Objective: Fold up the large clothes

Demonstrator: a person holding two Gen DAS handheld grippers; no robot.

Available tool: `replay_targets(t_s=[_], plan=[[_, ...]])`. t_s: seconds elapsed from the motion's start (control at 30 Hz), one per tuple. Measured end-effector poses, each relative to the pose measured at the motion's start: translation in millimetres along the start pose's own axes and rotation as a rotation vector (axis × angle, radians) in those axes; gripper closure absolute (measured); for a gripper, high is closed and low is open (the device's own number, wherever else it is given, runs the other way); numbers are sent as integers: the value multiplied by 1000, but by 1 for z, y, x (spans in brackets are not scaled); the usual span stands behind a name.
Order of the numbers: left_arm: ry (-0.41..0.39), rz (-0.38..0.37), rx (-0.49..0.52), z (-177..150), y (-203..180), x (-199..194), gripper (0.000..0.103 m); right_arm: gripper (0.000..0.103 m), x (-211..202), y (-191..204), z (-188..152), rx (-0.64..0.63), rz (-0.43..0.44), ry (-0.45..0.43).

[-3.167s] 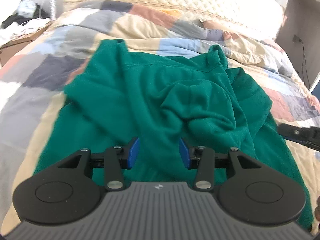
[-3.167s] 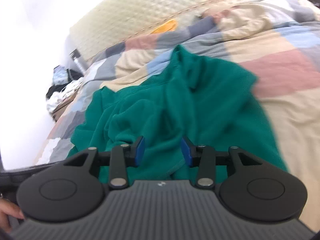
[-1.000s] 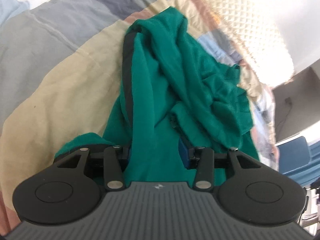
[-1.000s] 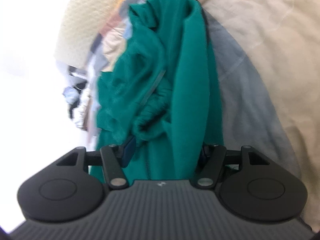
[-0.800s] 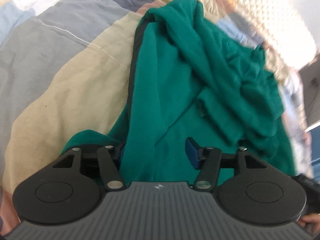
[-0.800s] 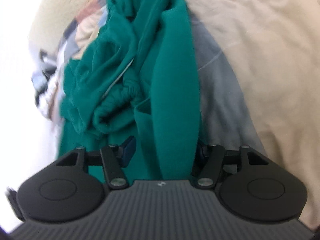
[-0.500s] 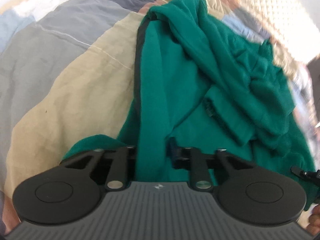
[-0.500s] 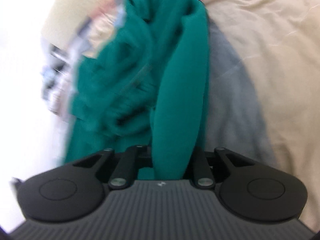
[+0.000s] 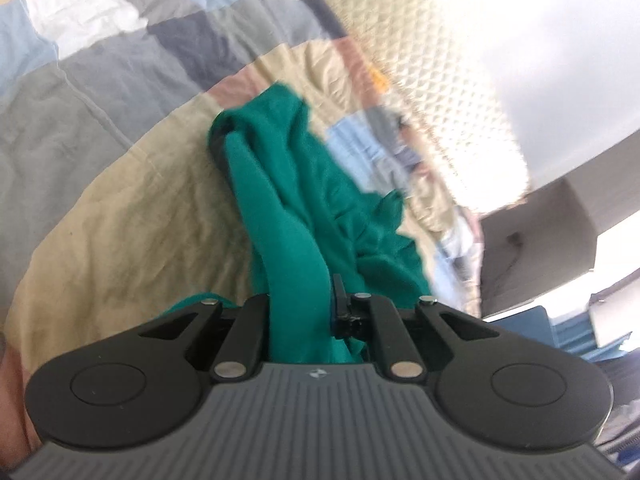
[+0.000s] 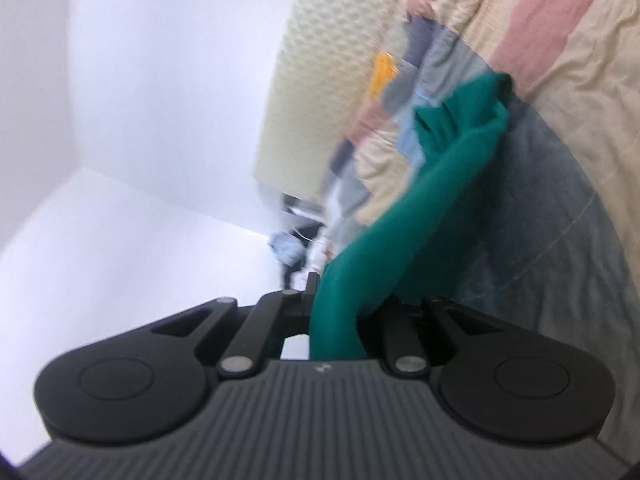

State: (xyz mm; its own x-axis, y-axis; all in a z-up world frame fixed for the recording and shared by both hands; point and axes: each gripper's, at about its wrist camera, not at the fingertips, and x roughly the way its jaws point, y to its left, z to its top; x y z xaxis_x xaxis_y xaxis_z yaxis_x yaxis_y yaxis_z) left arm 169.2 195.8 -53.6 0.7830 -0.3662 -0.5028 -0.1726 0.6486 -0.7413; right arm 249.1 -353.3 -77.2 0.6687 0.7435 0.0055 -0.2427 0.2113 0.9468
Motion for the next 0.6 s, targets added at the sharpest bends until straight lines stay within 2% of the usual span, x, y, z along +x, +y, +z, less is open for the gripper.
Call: replay_targets(t_s=[0.17, 0.33, 0.43, 0.57, 0.6], plan=[[-4, -70, 19, -1, -12, -56, 92, 92, -35, 25, -3, -13, 48, -24], [-7, -134, 42, -18, -20, -103, 92, 92, -69, 49, -18, -44, 68, -37], [-2, -160, 49, -33, -18, -122, 92, 92, -84, 51, -29, -22, 55, -62], [24, -149, 58, -41, -15, -128, 92, 91, -95, 41, -41, 5, 14, -98], [9, -147, 63, -38, -15, -128, 92, 91, -94, 39, -40, 1, -9, -106]])
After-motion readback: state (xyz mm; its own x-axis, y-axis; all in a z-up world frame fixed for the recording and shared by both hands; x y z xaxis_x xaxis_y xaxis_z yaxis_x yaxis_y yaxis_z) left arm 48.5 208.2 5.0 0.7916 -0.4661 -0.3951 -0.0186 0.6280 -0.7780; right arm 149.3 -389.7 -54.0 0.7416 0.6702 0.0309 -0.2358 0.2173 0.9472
